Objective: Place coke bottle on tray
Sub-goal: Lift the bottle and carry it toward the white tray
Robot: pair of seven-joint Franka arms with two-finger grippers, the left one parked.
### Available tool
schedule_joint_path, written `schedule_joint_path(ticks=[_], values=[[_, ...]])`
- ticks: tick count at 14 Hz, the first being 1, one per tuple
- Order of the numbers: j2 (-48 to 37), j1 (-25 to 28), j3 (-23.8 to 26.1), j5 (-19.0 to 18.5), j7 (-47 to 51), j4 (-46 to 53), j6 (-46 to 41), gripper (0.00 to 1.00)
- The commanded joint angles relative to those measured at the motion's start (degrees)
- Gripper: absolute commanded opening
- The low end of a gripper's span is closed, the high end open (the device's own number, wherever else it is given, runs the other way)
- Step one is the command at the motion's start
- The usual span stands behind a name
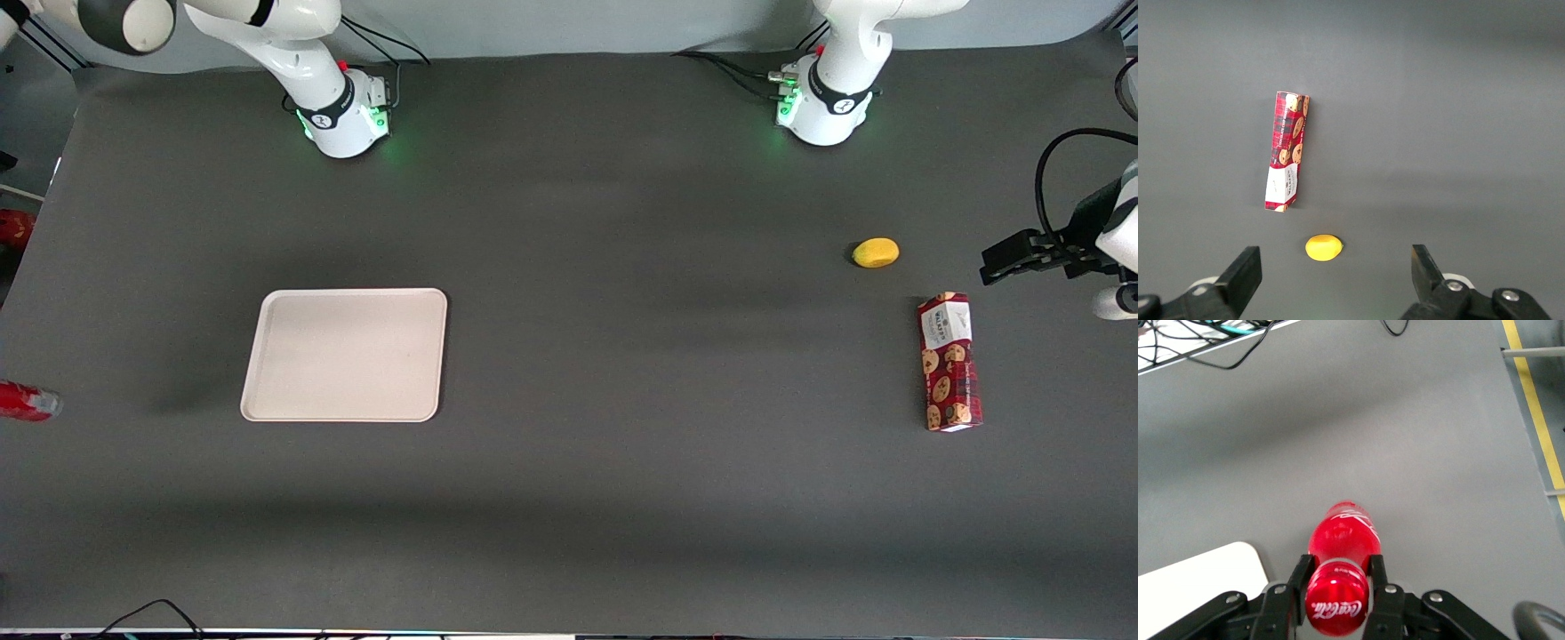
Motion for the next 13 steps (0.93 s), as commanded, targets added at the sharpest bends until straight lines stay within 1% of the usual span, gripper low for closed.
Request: schedule_joint_path(ticks=[1,2,3,5,6,8,11,13], values=[[-4.29,0.69,0.91,-1.8,0.38,-4.46,-2.04,0.0],[-6.13,1.12,1.17,-1.71,0.81,-7.35,-1.78,0.0],[-7.98,2.78,1.35,-1.62,1.07,-10.6,-1.25,0.0],[-13.06,4.2,2.39,-1.88,4.57,-17.88,1.81,0.0],[-15.79,4.38,4.58,-2.67,7.03,-22.54,4.7,0.0],[-21.59,4.38,8.89,-6.87,13.78,-32.03,11.37,0.0],[-27.49,4.38,15.83,-11.45,26.08,-44.43,20.69,0.0],[-28.65,4.38,19.35,-12.08,31.64,-49.98,26.32,0.0]])
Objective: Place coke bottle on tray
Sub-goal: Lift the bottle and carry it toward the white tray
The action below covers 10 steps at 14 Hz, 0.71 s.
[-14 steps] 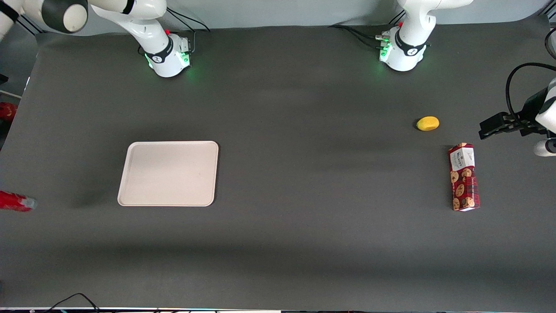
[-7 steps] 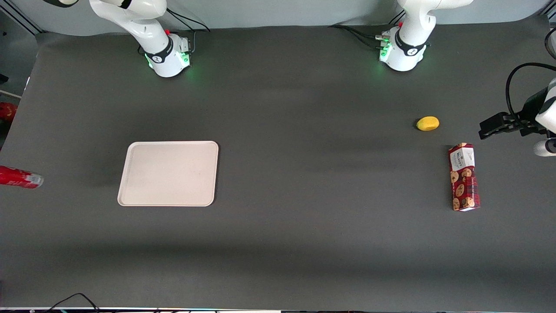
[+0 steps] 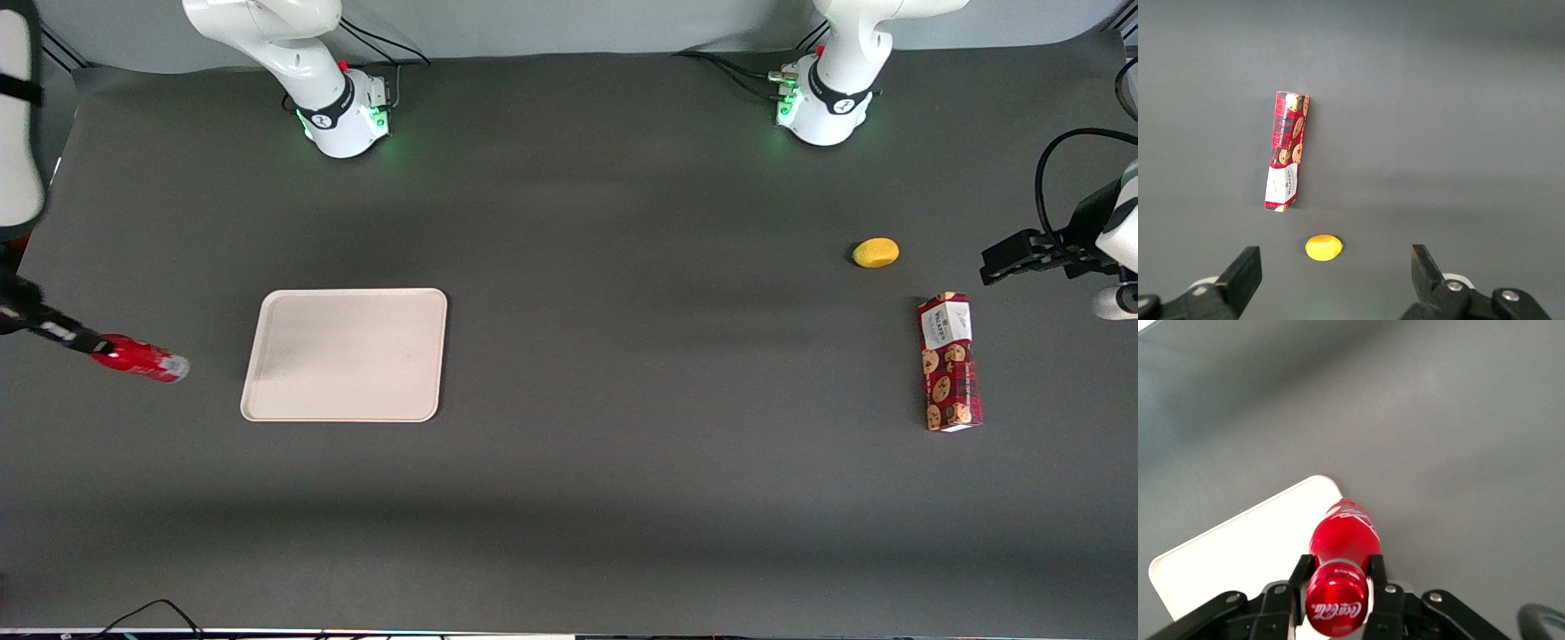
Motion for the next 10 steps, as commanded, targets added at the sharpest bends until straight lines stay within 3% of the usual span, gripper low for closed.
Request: schedule_joint_path(ticks=[1,5,7,10], values=[[-4.94,0.4,4.5,-2.22,8.63,-11.01,9.46,0.0],[-3.8,0.31,5.92,-2.31,10.42,-17.53,19.58,0.0],[-1.88,0.31,6.45,-4.49,10.42,-17.98,21.09,0.0],[0.76,0.31,6.54,-4.86,10.42,-17.89,21.71,0.0]])
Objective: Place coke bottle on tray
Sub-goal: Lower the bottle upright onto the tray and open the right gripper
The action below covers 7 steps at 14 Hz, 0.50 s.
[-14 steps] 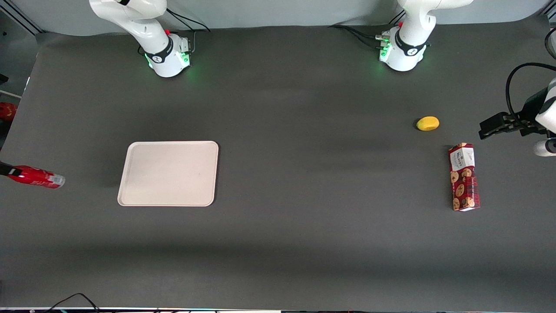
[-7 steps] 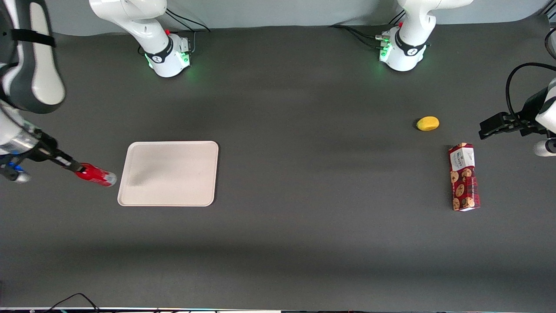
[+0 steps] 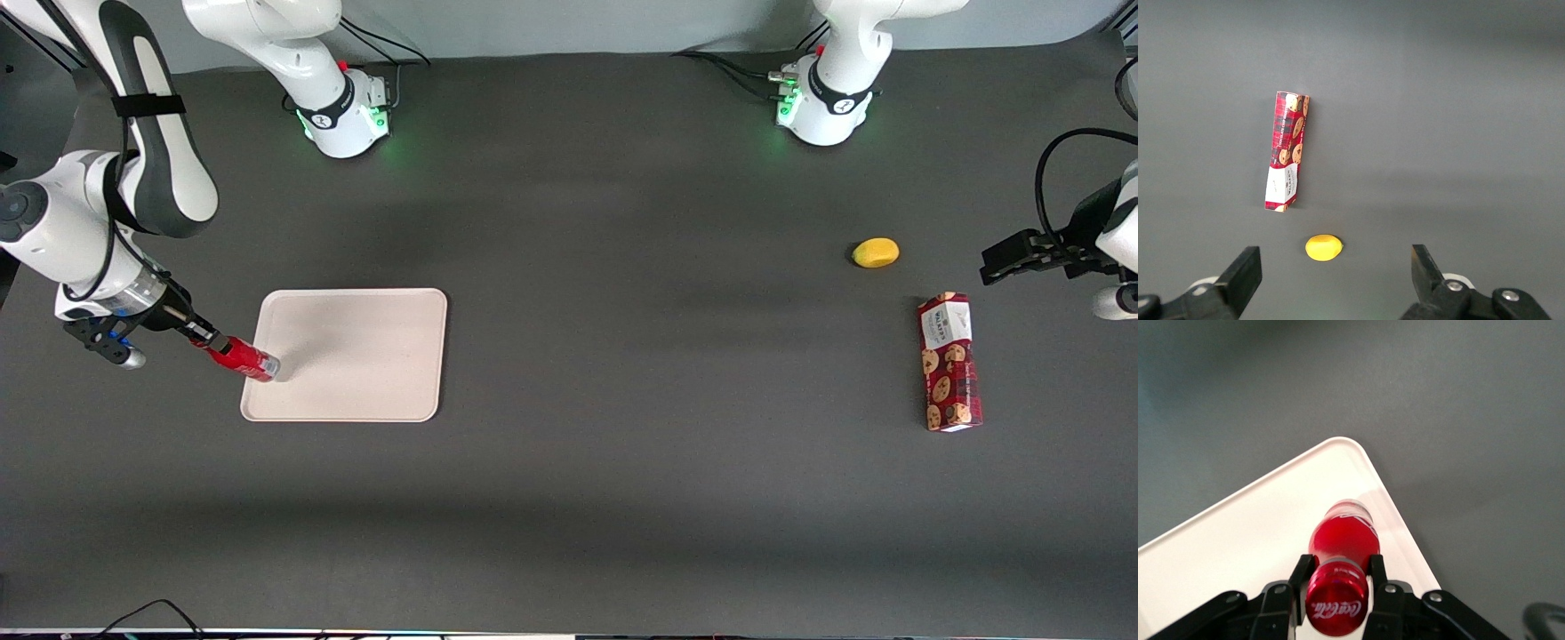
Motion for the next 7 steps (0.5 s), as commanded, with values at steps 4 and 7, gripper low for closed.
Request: schedule_joint_path(ticks=[4,7], values=[[2.66,-0.14,0.56,-1.9,1.5,0.69,2.13,0.0],[3.89,-0.23,0.64,-1.9,1.15,2.35,1.87,0.0]])
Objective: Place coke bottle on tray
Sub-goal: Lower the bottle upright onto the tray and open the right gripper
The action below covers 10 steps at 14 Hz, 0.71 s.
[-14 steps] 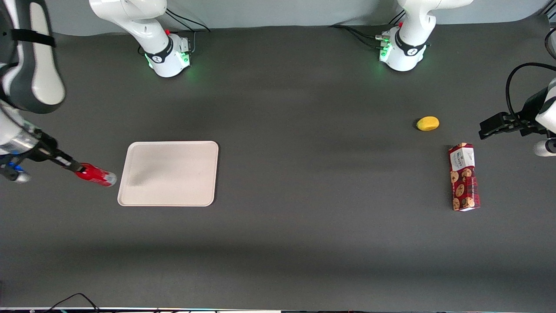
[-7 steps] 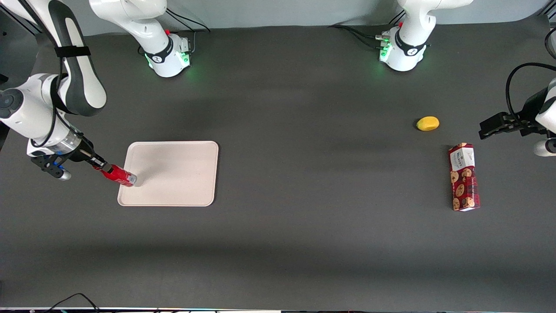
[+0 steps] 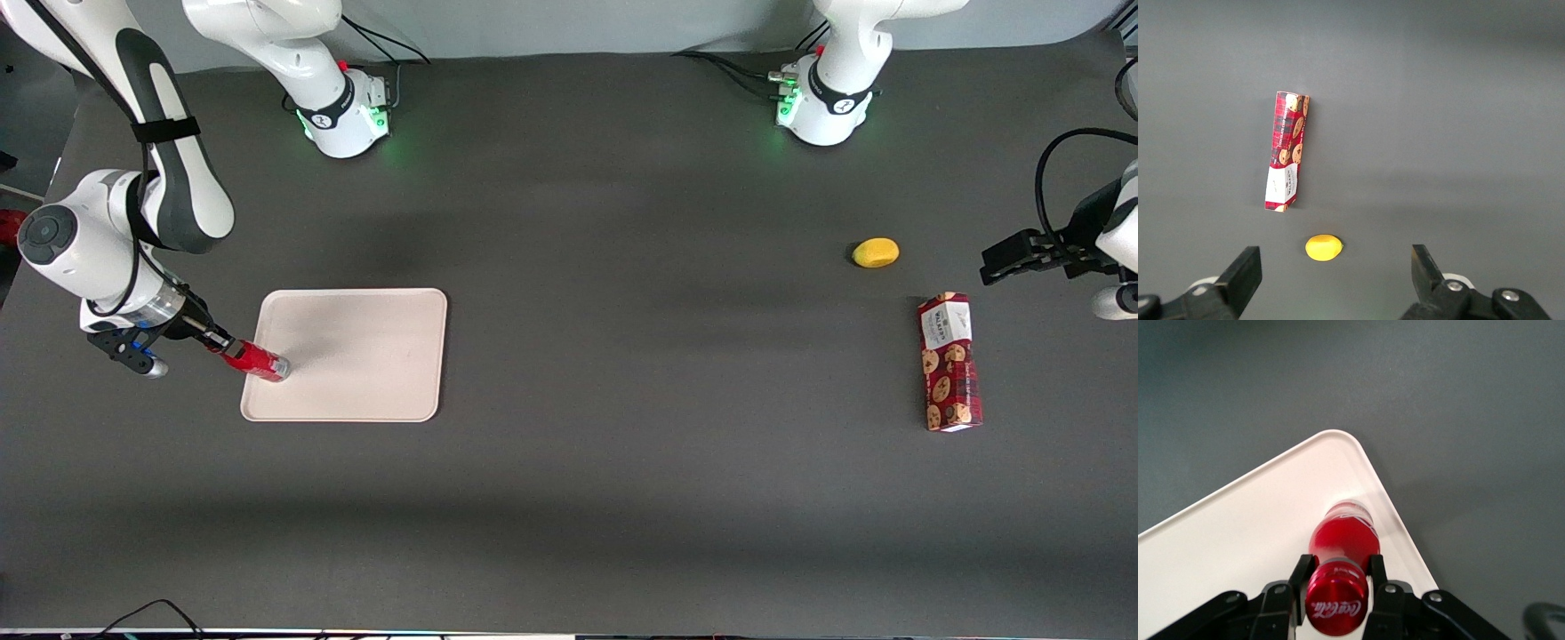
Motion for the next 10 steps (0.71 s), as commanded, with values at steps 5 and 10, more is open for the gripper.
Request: schedule_joint_path(ticks=[5,10], values=[[1.9,-0.14,0.59,-1.55,1.59,7.59,-6.01,1.0],[0.85,-0.14,1.21,-1.47,1.76,22.34,-26.03,1.0]])
